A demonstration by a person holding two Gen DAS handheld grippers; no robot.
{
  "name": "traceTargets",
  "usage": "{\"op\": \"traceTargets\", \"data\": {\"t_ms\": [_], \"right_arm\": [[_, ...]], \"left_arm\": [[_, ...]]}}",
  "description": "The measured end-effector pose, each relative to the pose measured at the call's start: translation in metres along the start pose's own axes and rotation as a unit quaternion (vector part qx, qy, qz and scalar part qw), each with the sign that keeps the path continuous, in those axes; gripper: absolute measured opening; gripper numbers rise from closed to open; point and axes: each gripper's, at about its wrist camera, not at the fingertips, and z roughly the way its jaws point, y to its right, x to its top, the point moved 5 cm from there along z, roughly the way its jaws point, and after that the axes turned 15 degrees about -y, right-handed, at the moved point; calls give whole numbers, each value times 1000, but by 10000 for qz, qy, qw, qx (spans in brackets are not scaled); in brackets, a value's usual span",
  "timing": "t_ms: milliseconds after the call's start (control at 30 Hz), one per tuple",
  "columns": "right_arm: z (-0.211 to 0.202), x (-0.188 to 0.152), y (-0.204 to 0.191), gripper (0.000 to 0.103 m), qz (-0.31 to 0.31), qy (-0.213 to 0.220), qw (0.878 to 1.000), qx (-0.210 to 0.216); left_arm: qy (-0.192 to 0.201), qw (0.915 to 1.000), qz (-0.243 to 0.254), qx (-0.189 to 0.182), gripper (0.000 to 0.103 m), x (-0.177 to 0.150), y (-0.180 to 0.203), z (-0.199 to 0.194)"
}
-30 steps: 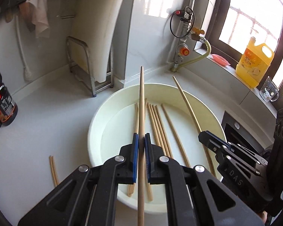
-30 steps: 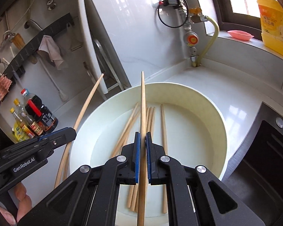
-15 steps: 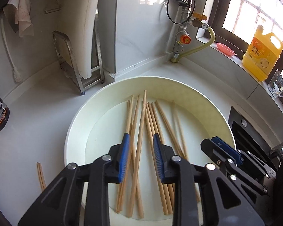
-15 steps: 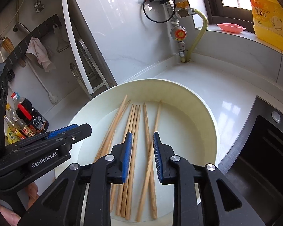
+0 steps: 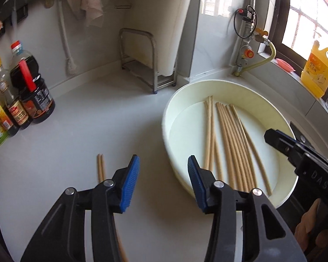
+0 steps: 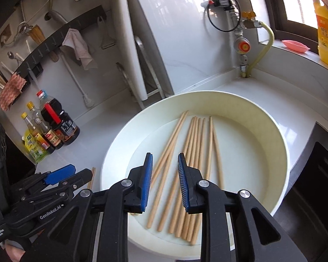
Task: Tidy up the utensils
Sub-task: 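Withdraw both open tools back over the last two chopsticks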
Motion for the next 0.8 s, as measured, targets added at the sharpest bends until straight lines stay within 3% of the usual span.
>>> {"op": "traceTargets", "data": {"t_ms": [233, 367, 600, 800], "right_arm": [[9, -19, -62, 30, -707, -143, 9972, 185], [14, -33, -94, 30, -1057, -232, 9935, 354], [32, -63, -143, 33, -1656, -443, 9837, 544], [60, -84, -162, 33, -1936, -777, 9768, 491]], "left_arm": [[38, 9979, -621, 194, 45, -44, -71, -22], [177, 9942, -968, 424, 51, -64, -105, -32], [105, 9924, -1165, 392, 51, -94, -131, -23], [62, 9913, -1255, 378, 52, -110, -143, -13]]}}
